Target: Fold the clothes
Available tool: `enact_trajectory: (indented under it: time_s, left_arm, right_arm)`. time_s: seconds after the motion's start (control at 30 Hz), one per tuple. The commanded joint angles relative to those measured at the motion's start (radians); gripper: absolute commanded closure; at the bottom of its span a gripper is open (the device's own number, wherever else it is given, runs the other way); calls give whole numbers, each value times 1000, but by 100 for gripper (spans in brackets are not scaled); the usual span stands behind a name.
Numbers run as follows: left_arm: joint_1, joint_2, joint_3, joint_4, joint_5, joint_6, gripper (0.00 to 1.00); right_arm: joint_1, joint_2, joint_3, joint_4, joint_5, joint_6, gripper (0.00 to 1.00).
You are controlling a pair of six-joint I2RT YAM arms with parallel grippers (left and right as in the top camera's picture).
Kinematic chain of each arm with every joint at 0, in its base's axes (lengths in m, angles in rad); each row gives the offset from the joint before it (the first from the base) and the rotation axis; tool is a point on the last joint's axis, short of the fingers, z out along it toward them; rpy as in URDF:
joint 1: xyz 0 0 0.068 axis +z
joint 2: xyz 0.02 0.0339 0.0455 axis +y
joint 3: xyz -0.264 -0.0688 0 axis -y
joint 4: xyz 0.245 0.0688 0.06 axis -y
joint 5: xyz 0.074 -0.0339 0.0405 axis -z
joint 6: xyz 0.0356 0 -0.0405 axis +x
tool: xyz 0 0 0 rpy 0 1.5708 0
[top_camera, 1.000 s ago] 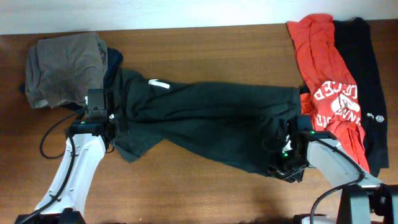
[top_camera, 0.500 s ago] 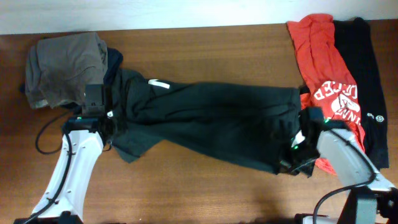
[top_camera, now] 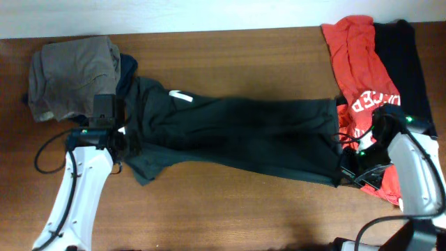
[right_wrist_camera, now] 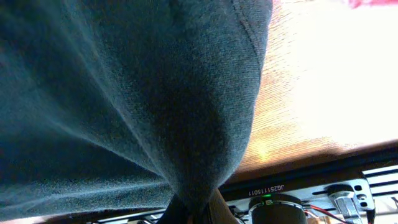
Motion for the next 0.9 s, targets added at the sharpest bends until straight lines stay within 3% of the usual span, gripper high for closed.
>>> enact_trajectory:
  time_s: [0.0, 0.37, 0.87]
  left_arm:
    - [8, -85, 18, -10, -26, 16, 100]
    - [6, -119, 17, 0, -18, 16, 99]
    - [5, 125, 15, 289, 35, 16, 100]
  right_arm:
    - [-19, -81, 19, -12, 27, -16, 96]
    - [-18, -108, 19, 108, 20, -13, 96]
    - [43, 40, 19, 506, 1, -13, 96]
